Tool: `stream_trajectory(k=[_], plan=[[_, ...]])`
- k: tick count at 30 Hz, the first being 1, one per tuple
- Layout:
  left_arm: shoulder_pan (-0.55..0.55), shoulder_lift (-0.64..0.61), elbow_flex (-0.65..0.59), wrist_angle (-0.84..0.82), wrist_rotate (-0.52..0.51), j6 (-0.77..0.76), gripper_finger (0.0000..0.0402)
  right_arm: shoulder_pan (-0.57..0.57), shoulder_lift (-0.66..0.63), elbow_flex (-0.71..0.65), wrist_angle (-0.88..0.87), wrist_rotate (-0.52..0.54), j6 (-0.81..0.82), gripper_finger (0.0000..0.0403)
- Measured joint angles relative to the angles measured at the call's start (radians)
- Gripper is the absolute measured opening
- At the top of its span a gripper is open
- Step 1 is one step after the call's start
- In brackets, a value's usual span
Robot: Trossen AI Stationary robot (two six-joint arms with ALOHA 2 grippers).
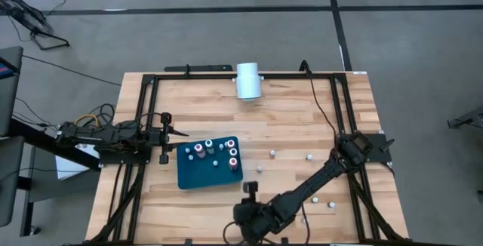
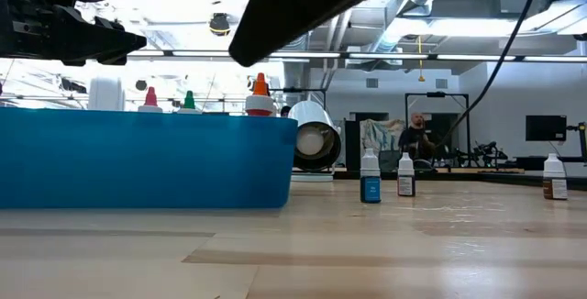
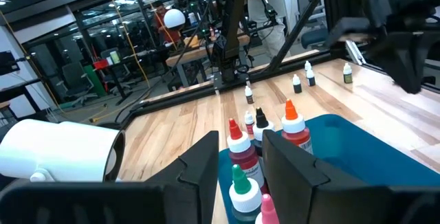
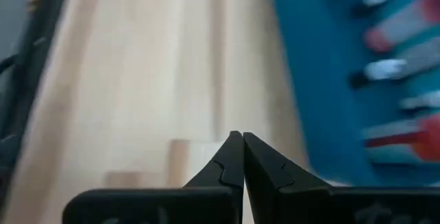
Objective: Pick & Place food coloring
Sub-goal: Move the blue bin to the center of the table
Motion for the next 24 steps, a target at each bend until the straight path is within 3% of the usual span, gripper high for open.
stream_trajectory(k=[3, 24], plan=[[0.0, 0.0, 0.0, 0.0, 0.0, 0.0, 0.0105, -0.02, 0.002, 0.0, 0.003, -0.091, -0.012, 0.0], [0.0, 0.0, 0.0, 0.0, 0.0, 0.0, 0.0105, -0.167, 0.017, 0.0, -0.058, -0.181, -0.056, 0.0]])
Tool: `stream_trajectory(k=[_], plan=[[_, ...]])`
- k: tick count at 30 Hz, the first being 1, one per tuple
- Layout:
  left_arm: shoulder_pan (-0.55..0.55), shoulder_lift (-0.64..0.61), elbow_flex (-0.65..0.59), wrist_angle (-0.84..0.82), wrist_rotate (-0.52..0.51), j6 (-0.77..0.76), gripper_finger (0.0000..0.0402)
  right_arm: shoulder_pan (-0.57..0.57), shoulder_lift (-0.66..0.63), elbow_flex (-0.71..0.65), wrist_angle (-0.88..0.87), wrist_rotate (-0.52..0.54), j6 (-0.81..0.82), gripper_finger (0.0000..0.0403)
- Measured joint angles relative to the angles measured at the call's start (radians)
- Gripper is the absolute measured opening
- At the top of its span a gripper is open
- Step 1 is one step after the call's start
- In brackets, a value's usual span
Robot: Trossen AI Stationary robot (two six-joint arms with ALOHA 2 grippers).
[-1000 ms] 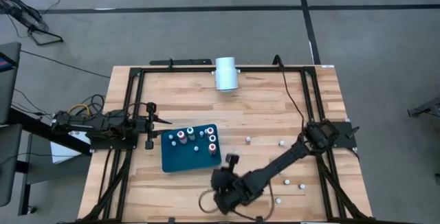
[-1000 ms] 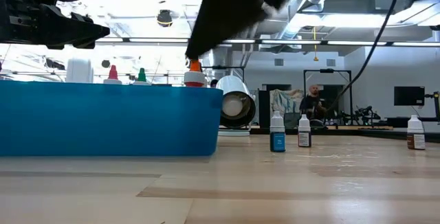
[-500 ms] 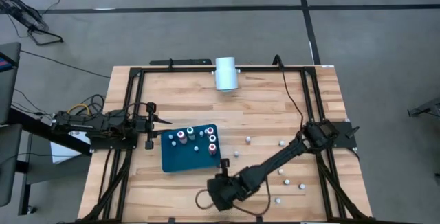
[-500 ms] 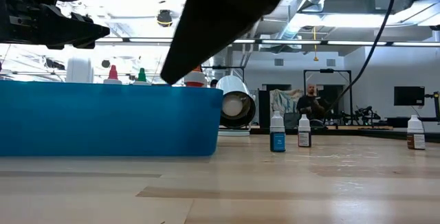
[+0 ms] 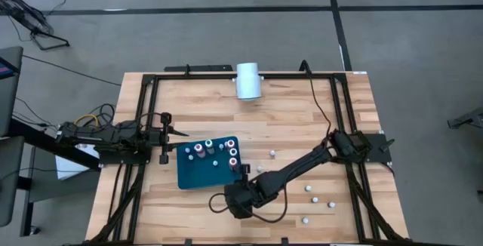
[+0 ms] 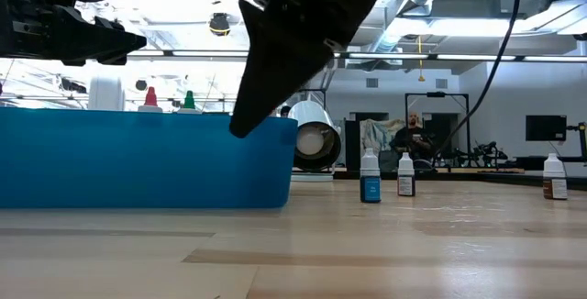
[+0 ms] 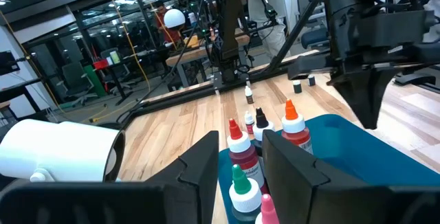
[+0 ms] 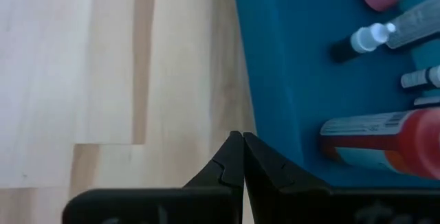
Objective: Pick & Place food coloring
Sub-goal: Move the blue bin to the center of the table
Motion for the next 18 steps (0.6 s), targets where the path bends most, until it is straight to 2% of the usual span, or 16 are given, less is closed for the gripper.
stream_trajectory(k=[12, 18], plan=[[0.0, 0.0, 0.0, 0.0, 0.0, 0.0, 0.0105, -0.055, 0.0, 0.0, -0.07, -0.013, 0.001, 0.0], [0.0, 0.0, 0.0, 0.0, 0.0, 0.0, 0.0105, -0.072, 0.0, 0.0, -0.117, 0.064, 0.042, 0.0]])
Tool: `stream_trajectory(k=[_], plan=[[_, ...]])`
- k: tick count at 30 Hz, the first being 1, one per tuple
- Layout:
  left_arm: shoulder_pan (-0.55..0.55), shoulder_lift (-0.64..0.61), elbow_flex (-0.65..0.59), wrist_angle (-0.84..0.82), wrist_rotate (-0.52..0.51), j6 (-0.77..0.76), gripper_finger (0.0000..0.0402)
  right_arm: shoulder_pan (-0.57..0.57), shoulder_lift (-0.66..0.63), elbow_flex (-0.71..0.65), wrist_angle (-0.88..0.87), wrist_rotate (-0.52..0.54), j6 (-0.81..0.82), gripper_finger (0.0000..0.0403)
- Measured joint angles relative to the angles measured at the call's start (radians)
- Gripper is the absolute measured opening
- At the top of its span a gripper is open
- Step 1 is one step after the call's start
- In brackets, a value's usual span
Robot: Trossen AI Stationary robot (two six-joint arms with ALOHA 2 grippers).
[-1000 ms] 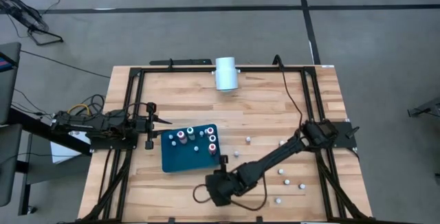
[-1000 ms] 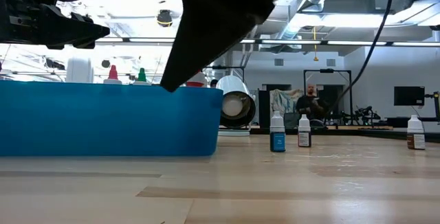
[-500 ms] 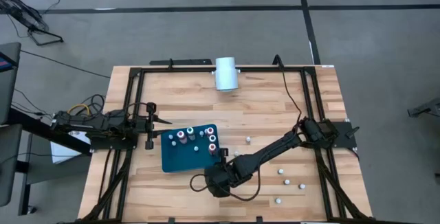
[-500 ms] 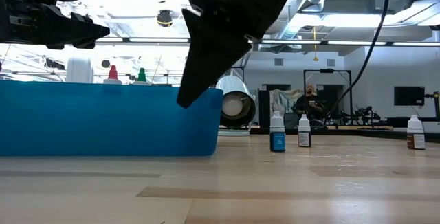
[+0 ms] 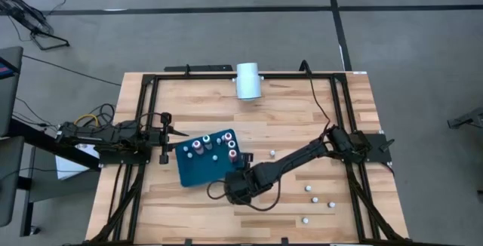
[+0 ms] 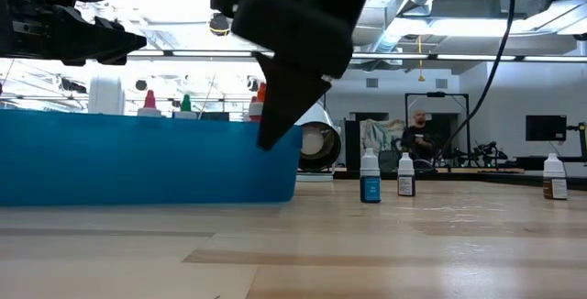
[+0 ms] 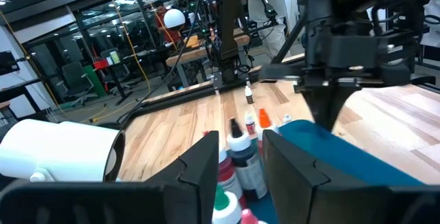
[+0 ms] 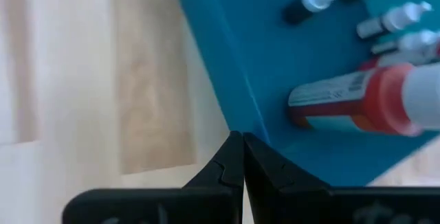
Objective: Pick & Place food coloring
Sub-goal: Move the blue bin to the center of the table
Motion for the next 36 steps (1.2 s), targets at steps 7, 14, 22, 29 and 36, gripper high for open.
stream_trajectory(k=[7, 14, 22, 29, 36], plan=[[0.0, 0.0, 0.0, 0.0, 0.0, 0.0, 0.0105, -0.019, 0.0, 0.0, -0.019, 0.117, 0.044, 0.0], [0.0, 0.0, 0.0, 0.0, 0.0, 0.0, 0.0105, -0.029, 0.0, 0.0, -0.03, 0.315, 0.141, 0.0], [0.0, 0.0, 0.0, 0.0, 0.0, 0.0, 0.0105, 0.001, -0.004, 0.0, -0.075, 0.311, 0.221, 0.0], [0.0, 0.0, 0.0, 0.0, 0.0, 0.0, 0.0105, 0.086, -0.082, 0.0, -0.125, 0.277, 0.2, 0.0], [0.0, 0.0, 0.0, 0.0, 0.0, 0.0, 0.0105, 0.137, -0.174, 0.0, -0.327, 0.051, 0.143, 0.0001]])
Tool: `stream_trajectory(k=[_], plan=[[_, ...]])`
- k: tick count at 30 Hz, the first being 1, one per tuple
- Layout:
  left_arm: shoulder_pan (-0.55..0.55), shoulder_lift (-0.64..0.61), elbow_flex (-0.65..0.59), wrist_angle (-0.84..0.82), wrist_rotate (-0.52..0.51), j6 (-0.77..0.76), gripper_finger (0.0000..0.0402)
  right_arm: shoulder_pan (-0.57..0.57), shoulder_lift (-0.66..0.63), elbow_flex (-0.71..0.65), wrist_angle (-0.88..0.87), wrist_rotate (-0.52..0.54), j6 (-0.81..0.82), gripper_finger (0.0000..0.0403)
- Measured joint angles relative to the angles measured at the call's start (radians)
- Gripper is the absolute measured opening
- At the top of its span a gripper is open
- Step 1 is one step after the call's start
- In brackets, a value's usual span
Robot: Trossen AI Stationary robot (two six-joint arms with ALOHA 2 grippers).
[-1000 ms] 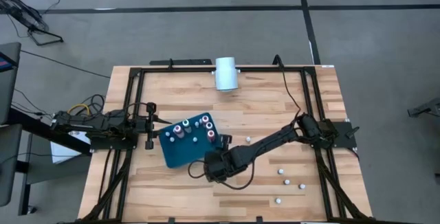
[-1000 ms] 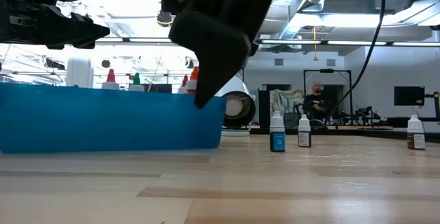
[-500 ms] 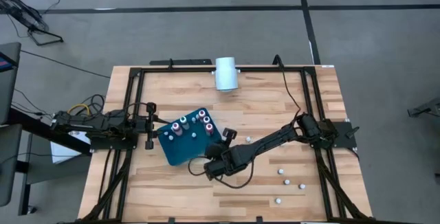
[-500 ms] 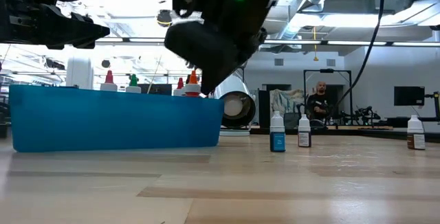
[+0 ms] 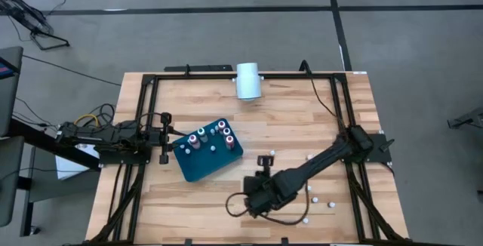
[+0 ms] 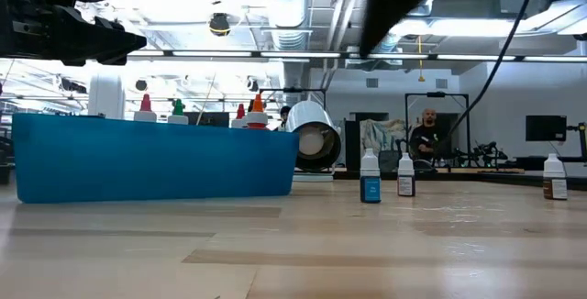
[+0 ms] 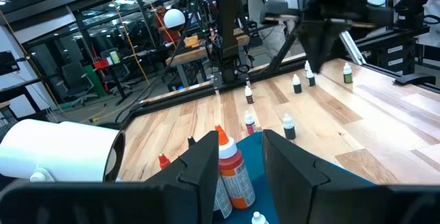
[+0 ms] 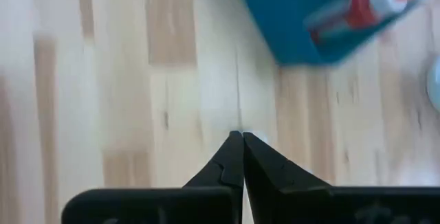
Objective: Pick & Place food coloring
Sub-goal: Move the blue bin to the center of the table
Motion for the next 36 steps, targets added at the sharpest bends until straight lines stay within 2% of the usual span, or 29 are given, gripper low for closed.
stream_trajectory(k=[5, 10, 14, 18, 24, 28, 36], plan=[[0.0, 0.0, 0.0, 0.0, 0.0, 0.0, 0.0105, 0.009, -0.05, 0.0, -0.158, -0.02, -0.001, 0.0033], [0.0, 0.0, 0.0, 0.0, 0.0, 0.0, 0.0105, 0.009, -0.057, 0.0, -0.224, -0.024, -0.015, 0.0112], [0.0, 0.0, 0.0, 0.0, 0.0, 0.0, 0.0105, 0.009, -0.057, -0.001, -0.231, -0.023, -0.092, 0.0185], [0.0, 0.0, 0.0, 0.0, 0.0, 0.0, 0.0105, -0.021, -0.057, -0.068, -0.173, -0.019, -0.177, 0.023], [0.0, 0.0, 0.0, 0.0, 0.0, 0.0, 0.0105, -0.07, -0.074, -0.22, 0.022, -0.049, -0.323, 0.0236], [0.0, 0.0, 0.0, 0.0, 0.0, 0.0, 0.0105, -0.104, -0.102, -0.254, 0.089, -0.061, -0.397, 0.0224], [0.0, 0.0, 0.0, 0.0, 0.0, 0.0, 0.0105, -0.167, -0.116, -0.283, 0.147, -0.238, -0.506, 0.0207]])
